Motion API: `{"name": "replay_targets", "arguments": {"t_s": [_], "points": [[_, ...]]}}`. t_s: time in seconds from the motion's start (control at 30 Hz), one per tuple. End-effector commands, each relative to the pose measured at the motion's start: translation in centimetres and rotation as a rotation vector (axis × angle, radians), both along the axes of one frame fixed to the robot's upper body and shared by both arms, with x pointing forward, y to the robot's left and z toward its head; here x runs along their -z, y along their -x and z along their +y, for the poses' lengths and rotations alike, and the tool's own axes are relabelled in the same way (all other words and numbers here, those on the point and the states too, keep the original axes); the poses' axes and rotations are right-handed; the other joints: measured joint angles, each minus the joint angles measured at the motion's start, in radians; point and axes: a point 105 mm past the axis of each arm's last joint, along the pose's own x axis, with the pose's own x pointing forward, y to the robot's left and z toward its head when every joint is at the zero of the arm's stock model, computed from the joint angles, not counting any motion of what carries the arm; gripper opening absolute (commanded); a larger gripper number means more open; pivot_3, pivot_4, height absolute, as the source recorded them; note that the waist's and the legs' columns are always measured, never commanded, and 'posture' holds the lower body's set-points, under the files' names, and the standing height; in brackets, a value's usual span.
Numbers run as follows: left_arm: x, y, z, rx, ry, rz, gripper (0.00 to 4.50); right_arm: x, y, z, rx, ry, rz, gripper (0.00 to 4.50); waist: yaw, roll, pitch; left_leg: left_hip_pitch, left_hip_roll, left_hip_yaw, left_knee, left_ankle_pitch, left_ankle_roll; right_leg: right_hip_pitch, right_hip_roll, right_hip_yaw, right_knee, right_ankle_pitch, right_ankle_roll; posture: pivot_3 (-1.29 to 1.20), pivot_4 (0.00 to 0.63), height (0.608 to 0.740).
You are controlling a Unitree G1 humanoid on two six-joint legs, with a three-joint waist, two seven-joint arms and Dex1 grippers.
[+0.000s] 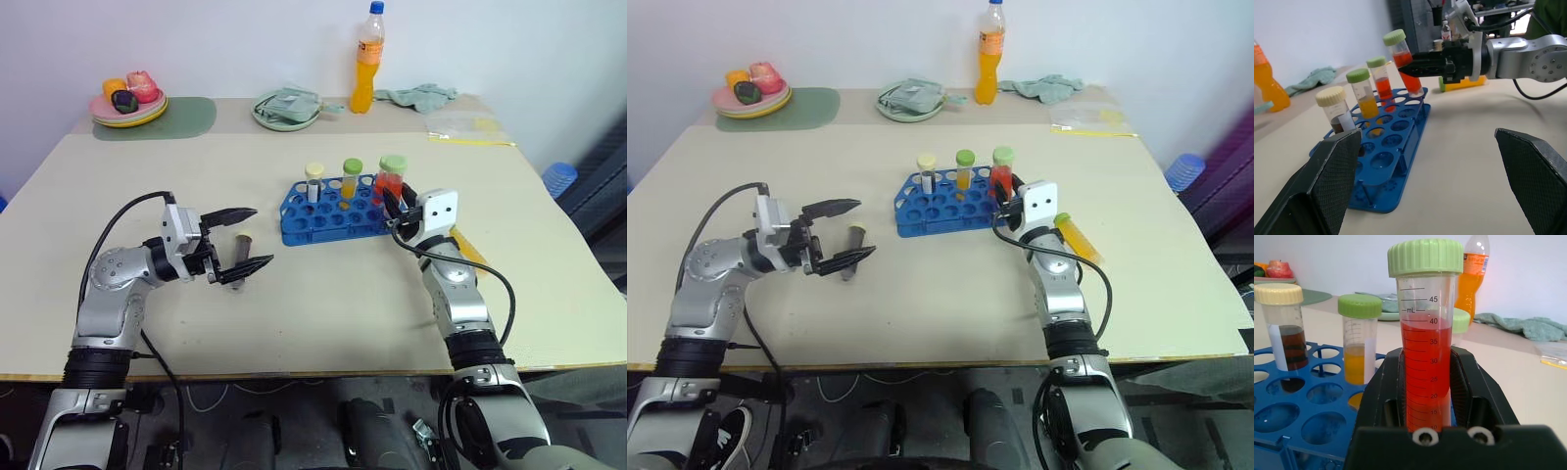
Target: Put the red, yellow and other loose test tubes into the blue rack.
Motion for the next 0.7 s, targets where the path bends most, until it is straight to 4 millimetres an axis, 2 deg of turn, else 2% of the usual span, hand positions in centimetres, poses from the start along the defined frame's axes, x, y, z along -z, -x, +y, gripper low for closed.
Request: {"name": "replay_targets", "arguments": {"t_s": [0.03, 0.33, 0.53, 0.67, 0.7], "points": [[-1.2, 0.1, 0.1, 0.000, 0.010, -0.046, 4.50, -1.1, -0.3, 0.9, -0.016, -0.016, -0.042, 0.83, -0.001, 0.000, 0.000, 0.000, 0.000, 0.000, 0.000, 0.000, 0.000, 0.000, 0.000, 0.000, 0.000, 0.000, 0.000, 0.00, 0.150, 0.740], [-1.4, 0.1, 0.1, -0.006, 0.007, -0.053, 4.50, -0.2, -0.9, -1.7, 0.053, -0.203, 0.027, 0.83, -0.001, 0.000, 0.000, 0.000, 0.000, 0.000, 0.000, 0.000, 0.000, 0.000, 0.000, 0.000, 0.000, 0.001, 0.001, 0.00, 0.150, 0.740], [-1.4, 0.1, 0.0, -0.005, 0.002, -0.057, 4.50, -0.4, -0.6, -1.8, 0.022, -0.260, 0.023, 0.83, 0.001, 0.000, 0.000, 0.000, 0.000, 0.000, 0.000, 0.000, 0.000, 0.000, -0.001, 0.000, 0.000, 0.001, 0.001, 0.00, 0.150, 0.740], [-1.5, 0.0, -0.1, -0.002, 0.008, -0.054, 4.50, -0.6, -0.4, -1.8, 0.001, -0.251, 0.011, 2.58, 0.000, 0.000, 0.000, 0.000, 0.000, 0.000, 0.000, 0.000, 0.000, 0.000, -0.001, 0.000, 0.000, 0.001, 0.001, 0.00, 0.150, 0.740], [-1.5, 0.0, -0.1, -0.002, 0.007, -0.055, 4.50, -0.8, -0.4, -1.7, -0.004, -0.241, 0.005, 3.23, 0.000, 0.001, 0.000, 0.000, 0.000, 0.000, 0.000, 0.000, 0.000, 0.000, -0.001, 0.000, 0.000, 0.001, 0.001, 0.00, 0.150, 0.740]]}}
